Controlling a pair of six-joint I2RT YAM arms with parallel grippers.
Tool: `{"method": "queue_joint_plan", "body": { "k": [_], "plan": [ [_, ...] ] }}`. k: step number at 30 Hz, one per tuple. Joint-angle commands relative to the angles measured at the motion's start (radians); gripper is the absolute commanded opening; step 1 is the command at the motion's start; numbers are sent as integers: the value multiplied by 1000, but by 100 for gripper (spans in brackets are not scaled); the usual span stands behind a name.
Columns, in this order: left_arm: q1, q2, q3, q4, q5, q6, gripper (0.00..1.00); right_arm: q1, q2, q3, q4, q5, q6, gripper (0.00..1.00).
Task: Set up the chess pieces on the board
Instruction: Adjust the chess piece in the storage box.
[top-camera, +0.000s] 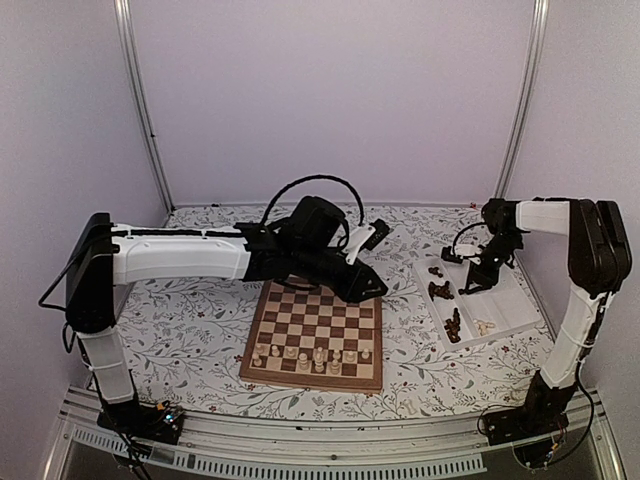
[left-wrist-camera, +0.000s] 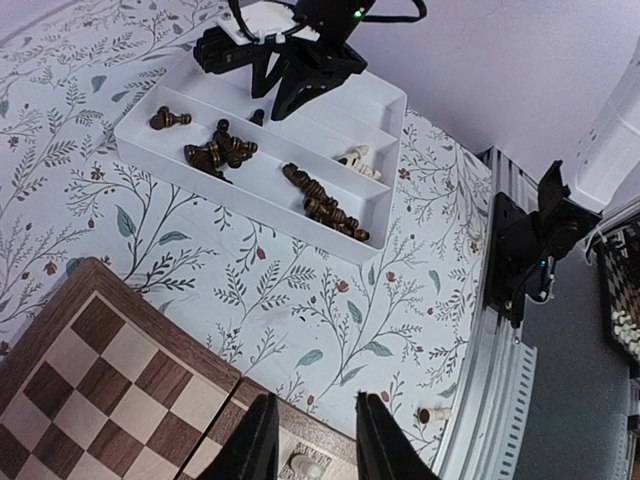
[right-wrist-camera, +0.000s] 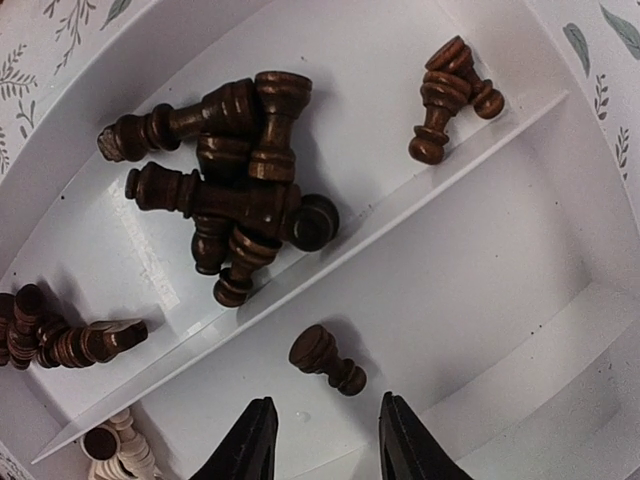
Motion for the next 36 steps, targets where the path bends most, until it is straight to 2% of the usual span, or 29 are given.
{"method": "queue_joint_plan", "body": {
  "k": [1,11,18,22,29,36],
  "plan": [
    [-15,-24,14,-20,-16,14,28,2,48,29,-11,-16,-44,39],
    [-18,-15,30,-41,-24,14,29,5,114,33,6,-26,-51,35],
    [-18,-9,52,-57,-25,17,29,3,90,7,-4,-1,-47,12],
    [-20,-3,66,-58,-26,22,29,3,14,-19,-13,5,-39,6],
    [-24,5,80,-62,-21,21,29,13,-118,-9,-80,-53,14,5],
    [-24,6,82,-63,-33,14,29,127,-210,-74,-107,-134,93,7]
  ]
}}
